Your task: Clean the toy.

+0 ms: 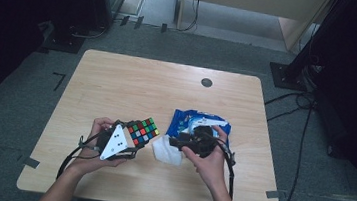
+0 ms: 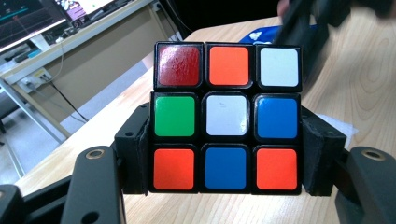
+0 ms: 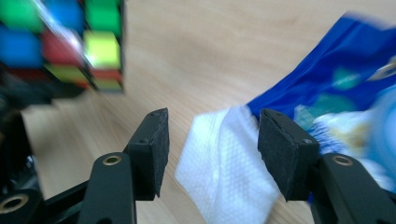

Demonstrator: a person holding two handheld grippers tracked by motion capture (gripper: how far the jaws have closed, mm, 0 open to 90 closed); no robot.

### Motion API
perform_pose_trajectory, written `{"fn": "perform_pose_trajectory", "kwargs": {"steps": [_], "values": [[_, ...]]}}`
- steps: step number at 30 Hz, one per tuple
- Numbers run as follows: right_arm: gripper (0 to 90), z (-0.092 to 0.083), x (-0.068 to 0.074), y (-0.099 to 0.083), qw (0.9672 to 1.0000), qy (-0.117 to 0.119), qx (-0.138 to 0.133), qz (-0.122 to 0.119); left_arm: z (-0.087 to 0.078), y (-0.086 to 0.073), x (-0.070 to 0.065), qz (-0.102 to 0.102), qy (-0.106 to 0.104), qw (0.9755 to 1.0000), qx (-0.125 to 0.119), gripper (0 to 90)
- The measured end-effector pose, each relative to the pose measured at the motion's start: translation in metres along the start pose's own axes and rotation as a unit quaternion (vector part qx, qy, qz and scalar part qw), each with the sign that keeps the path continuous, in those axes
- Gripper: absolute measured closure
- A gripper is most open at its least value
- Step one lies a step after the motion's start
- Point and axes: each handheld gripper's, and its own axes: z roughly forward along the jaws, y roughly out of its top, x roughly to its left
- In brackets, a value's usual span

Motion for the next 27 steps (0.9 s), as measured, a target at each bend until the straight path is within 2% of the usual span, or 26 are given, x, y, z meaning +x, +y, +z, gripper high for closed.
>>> {"fn": "perform_pose_trajectory", "kwargs": {"steps": [3, 5, 7, 12, 14, 15, 16, 17, 18, 19, 22, 25, 27], "values": [[46.4, 0.018, 0.005, -0.009, 0.9993, -0.031, 0.009, -0.019, 0.000, 0.001, 0.000, -0.003, -0.001, 1.0000, -0.002, 34.2], [46.8, 0.033, 0.010, -0.017, 0.9977, -0.051, 0.019, -0.040, 0.001, 0.001, -0.001, -0.009, -0.004, 0.9999, -0.004, 34.2], [47.9, 0.041, 0.015, -0.022, 0.9944, -0.084, 0.025, -0.059, 0.002, 0.001, -0.001, -0.013, -0.006, 0.9999, -0.004, 34.2], [52.5, 0.052, 0.016, -0.031, 0.9887, -0.119, 0.039, -0.082, 0.001, 0.003, 0.001, -0.027, -0.009, 0.9995, -0.011, 34.2], [57.9, 0.056, 0.017, -0.035, 0.9848, -0.138, 0.043, -0.097, 0.000, 0.003, 0.001, -0.032, -0.010, 0.9993, -0.014, 34.2], [61.7, 0.056, 0.019, -0.037, 0.9814, -0.154, 0.040, -0.108, 0.000, 0.003, 0.002, -0.033, -0.011, 0.9993, -0.014, 34.2], [64.4, 0.057, 0.020, -0.037, 0.9793, -0.159, 0.042, -0.117, 0.000, 0.003, 0.002, -0.034, -0.011, 0.9993, -0.014, 34.2], [71.3, 0.057, 0.021, -0.037, 0.9779, -0.165, 0.043, -0.121, 0.000, 0.002, 0.002, -0.035, -0.010, 0.9992, -0.014, 34.2], [76.2, 0.055, 0.020, -0.037, 0.9779, -0.165, 0.045, -0.120, 0.000, 0.002, 0.002, -0.036, -0.010, 0.9992, -0.014, 34.2], [81.7, 0.054, 0.019, -0.037, 0.9798, -0.158, 0.044, -0.114, 0.001, 0.002, 0.002, -0.035, -0.011, 0.9992, -0.013, 34.2], [85.6, 0.047, 0.013, -0.034, 0.9849, -0.137, 0.041, -0.097, 0.002, 0.002, 0.001, -0.034, -0.013, 0.9993, -0.011, 34.2], [86.2, 0.032, 0.013, -0.026, 0.9891, -0.123, 0.004, -0.082, 0.003, 0.001, 0.000, -0.035, -0.014, 0.9992, -0.010, 34.2], [86.3, 0.020, 0.016, -0.020, 0.9900, -0.115, -0.023, -0.078, 0.006, -0.001, -0.001, -0.038, -0.016, 0.9991, -0.009, 34.2]]}}
